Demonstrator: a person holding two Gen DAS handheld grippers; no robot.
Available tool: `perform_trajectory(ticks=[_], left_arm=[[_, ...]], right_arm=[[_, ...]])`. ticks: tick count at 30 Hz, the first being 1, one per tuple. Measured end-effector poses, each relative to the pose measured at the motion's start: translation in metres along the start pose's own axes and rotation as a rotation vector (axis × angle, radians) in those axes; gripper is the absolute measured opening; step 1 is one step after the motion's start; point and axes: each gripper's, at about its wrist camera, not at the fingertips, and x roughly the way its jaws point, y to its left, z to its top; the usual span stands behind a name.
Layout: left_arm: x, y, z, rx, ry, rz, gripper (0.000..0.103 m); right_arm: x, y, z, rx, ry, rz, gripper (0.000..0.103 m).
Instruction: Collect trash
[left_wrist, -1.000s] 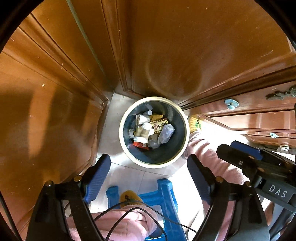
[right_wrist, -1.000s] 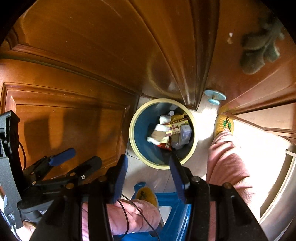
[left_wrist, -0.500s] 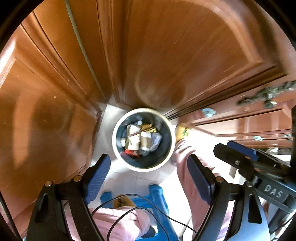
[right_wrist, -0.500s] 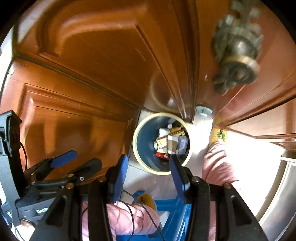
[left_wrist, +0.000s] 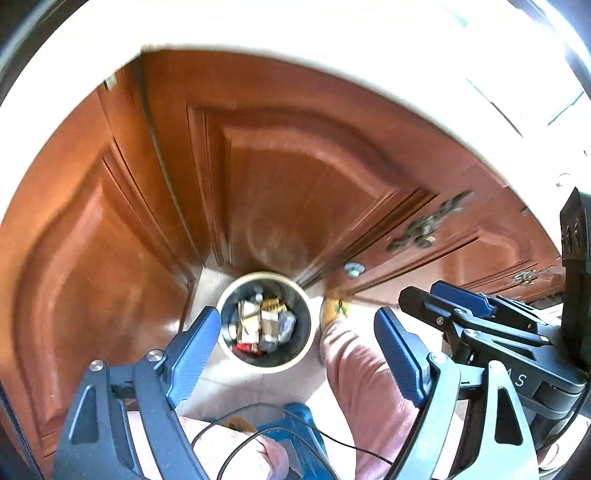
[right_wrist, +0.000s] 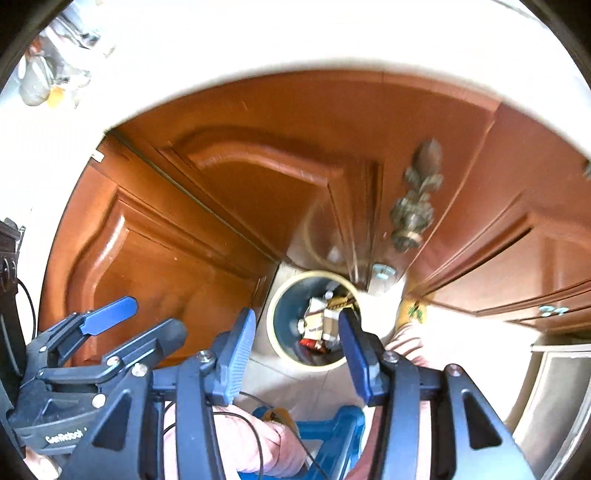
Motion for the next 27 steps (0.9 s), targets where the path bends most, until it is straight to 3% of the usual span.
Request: perform_trajectory(ticks=[11, 22, 27], left_arm=[[-0.115, -0.032, 0.02, 0.071, -0.3, 0.075, 0.083], [-0.201, -0.049, 0.036, 0.088, -0.478, 0.159, 0.088], [-0.229, -0.054, 0.038, 0.106, -0.536, 0.192, 0.089]], right_arm=[[-0.112, 0.028, 0.011, -0.042, -0.229, -0.02, 0.047], [-0.193, 0.057, 0.02, -0.086, -0.419, -0.041, 0.047], [-0.212, 0.062, 0.023, -0.088, -0.463, -0.041, 0.048]])
